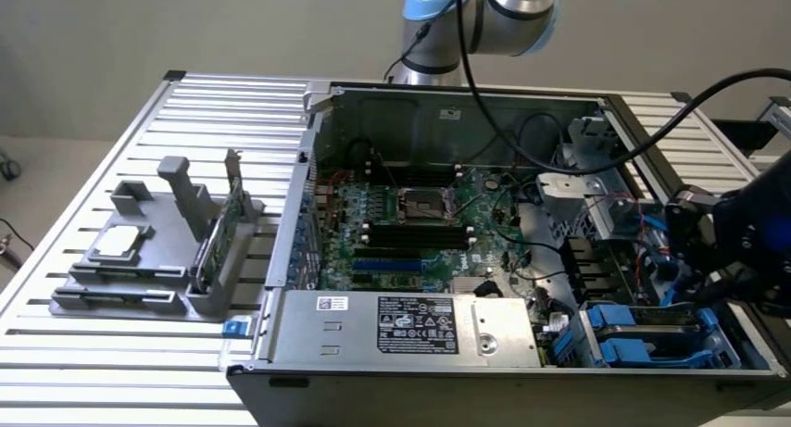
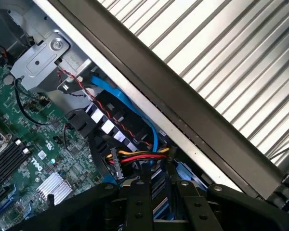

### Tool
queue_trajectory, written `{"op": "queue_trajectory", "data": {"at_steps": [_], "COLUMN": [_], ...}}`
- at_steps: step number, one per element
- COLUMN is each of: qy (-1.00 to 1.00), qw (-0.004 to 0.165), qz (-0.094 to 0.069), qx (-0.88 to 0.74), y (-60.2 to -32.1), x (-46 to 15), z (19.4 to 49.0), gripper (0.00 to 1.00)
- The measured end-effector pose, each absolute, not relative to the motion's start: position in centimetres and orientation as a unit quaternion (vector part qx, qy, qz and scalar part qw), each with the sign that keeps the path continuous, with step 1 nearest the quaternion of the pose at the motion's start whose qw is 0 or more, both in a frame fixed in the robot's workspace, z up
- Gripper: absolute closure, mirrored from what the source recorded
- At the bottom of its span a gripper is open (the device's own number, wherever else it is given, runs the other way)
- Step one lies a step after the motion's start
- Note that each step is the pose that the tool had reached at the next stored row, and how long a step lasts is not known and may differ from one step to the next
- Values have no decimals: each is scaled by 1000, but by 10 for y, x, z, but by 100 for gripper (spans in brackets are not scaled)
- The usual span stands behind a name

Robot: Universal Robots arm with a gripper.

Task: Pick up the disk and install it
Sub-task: 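Insert the first disk wire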

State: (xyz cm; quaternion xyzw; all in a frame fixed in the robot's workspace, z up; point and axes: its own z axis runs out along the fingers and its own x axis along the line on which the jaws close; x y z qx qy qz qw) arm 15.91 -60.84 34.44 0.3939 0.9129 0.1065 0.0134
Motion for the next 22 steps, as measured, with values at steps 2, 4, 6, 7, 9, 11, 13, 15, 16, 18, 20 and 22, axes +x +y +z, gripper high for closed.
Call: {"op": "queue_trajectory", "data": {"at_steps": [2, 4, 6, 7, 9, 11, 13, 15, 16, 18, 20, 22], "qy": [909, 905, 902, 901, 898, 895, 891, 887, 886, 883, 881, 879], "qw": [14, 15, 16, 17, 17, 18, 19, 19, 19, 18, 17, 16], "qz": [106, 106, 106, 106, 106, 106, 106, 105, 105, 104, 104, 104], "qx": [403, 411, 418, 421, 427, 434, 442, 449, 451, 457, 462, 466], "y": [-609, -609, -609, -609, -609, -609, -609, -609, -609, -609, -609, -609], "x": [159, 159, 159, 159, 160, 160, 160, 160, 160, 160, 160, 160], "z": [344, 344, 343, 342, 342, 341, 340, 338, 337, 336, 335, 334], "gripper": [73, 73, 73, 73, 73, 73, 73, 73, 73, 73, 73, 73]}}
